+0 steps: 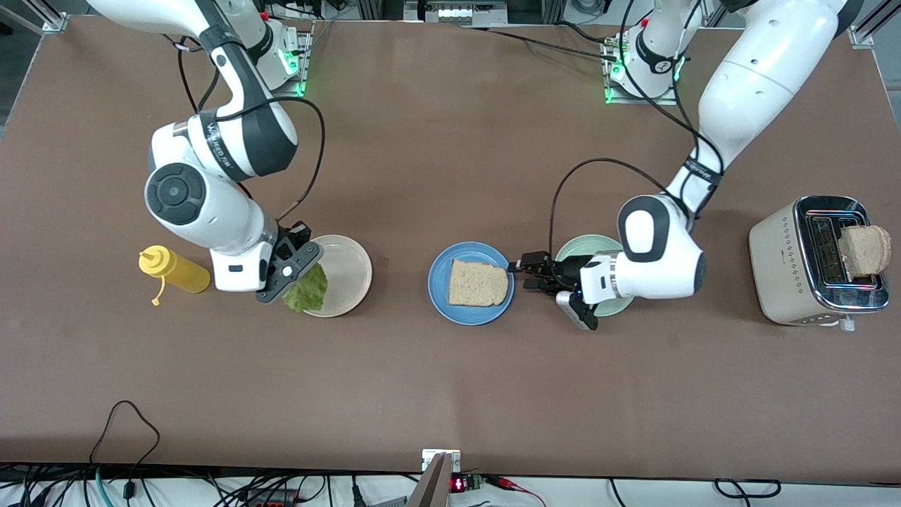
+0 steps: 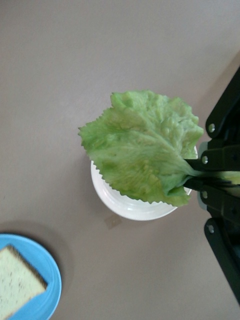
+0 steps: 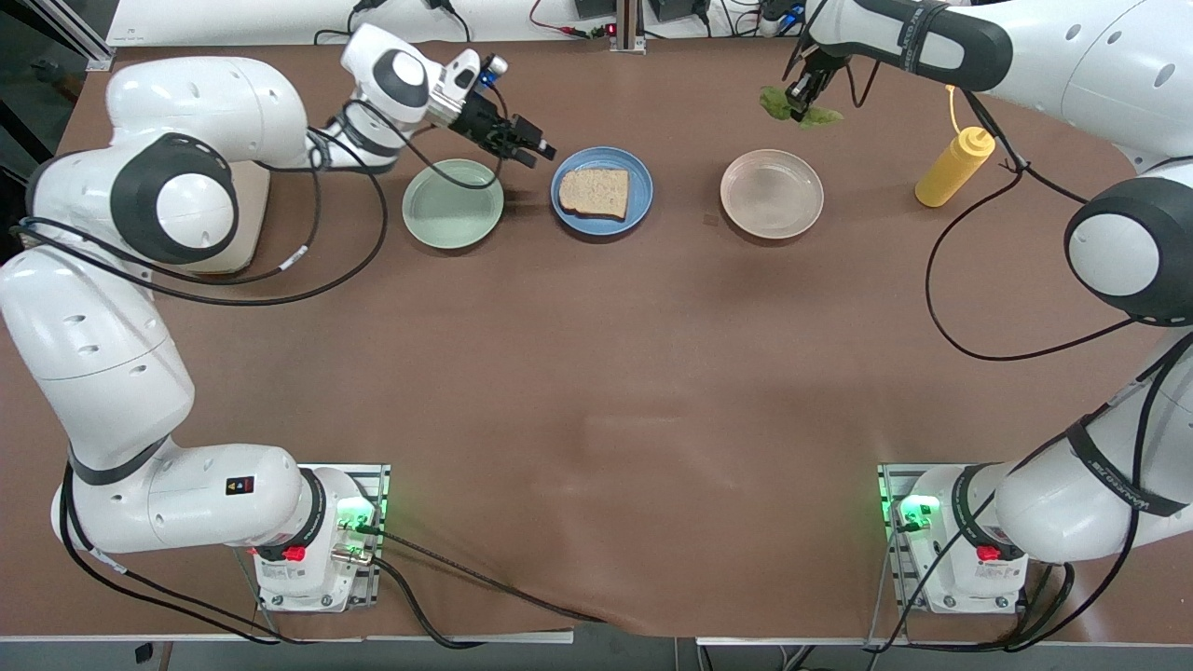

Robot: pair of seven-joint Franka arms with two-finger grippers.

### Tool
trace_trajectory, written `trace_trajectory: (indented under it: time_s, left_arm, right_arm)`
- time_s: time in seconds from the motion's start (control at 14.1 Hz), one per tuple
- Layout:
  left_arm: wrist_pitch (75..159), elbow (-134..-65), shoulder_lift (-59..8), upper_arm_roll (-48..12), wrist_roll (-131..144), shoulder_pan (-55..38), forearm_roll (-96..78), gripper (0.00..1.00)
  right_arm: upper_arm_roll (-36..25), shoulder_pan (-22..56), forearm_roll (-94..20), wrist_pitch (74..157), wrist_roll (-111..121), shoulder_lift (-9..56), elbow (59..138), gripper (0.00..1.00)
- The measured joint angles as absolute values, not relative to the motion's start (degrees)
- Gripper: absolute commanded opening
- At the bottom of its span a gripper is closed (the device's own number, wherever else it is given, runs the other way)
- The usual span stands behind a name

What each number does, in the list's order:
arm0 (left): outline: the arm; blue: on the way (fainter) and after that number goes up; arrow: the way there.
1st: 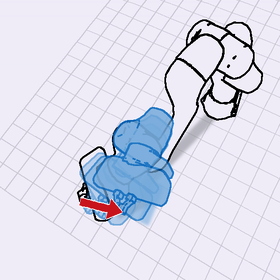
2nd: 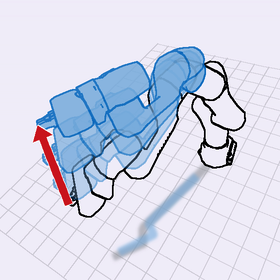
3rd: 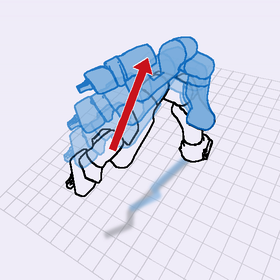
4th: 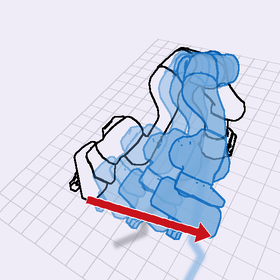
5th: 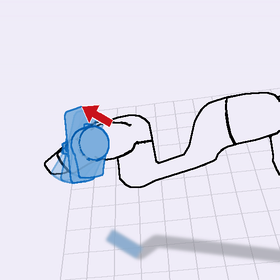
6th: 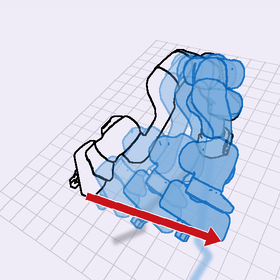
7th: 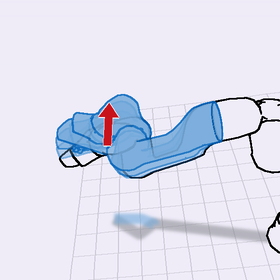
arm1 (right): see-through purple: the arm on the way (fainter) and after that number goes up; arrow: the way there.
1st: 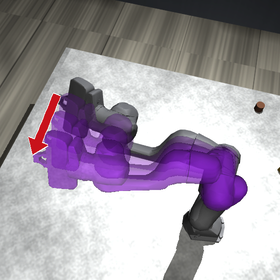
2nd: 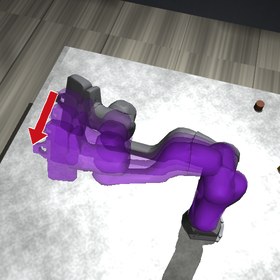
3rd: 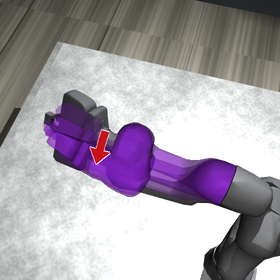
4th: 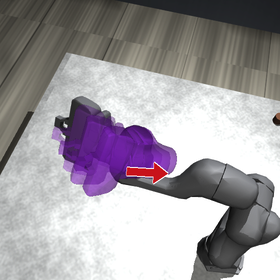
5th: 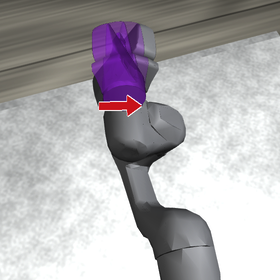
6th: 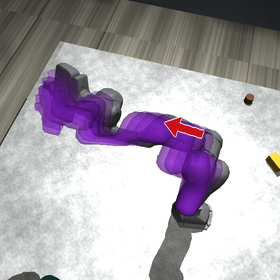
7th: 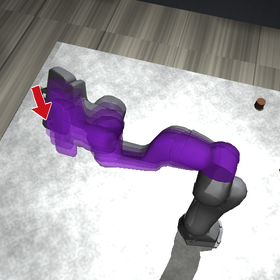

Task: Make sandwich in blue plate with both arms
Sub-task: 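Carry the lettuce over the blue plate while the left gripper withdraws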

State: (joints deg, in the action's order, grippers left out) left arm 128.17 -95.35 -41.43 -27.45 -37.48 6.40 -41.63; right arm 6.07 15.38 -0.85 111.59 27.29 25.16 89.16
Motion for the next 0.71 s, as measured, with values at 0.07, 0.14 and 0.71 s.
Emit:
trace_trajectory:
  time_s: [0.07, 0.14, 0.71]
  left_arm:
    - [125.45, -95.29, -39.70, -26.31, -36.56, 6.81, -38.14, 1.00]
    - [122.57, -95.25, -37.76, -25.31, -34.84, 7.18, -33.91, 1.00]
    - [90.80, -88.82, -21.97, -22.04, -14.66, 8.16, 8.17, 1.00]
  right_arm:
    - [6.12, 15.37, -0.85, 111.59, 28.13, 25.26, 89.17, 0.00]
    - [6.09, 15.25, -0.85, 111.58, 29.21, 25.39, 89.16, 0.00]
    - [7.98, 25.44, -0.87, 113.39, 38.18, 28.44, 84.75, 0.00]
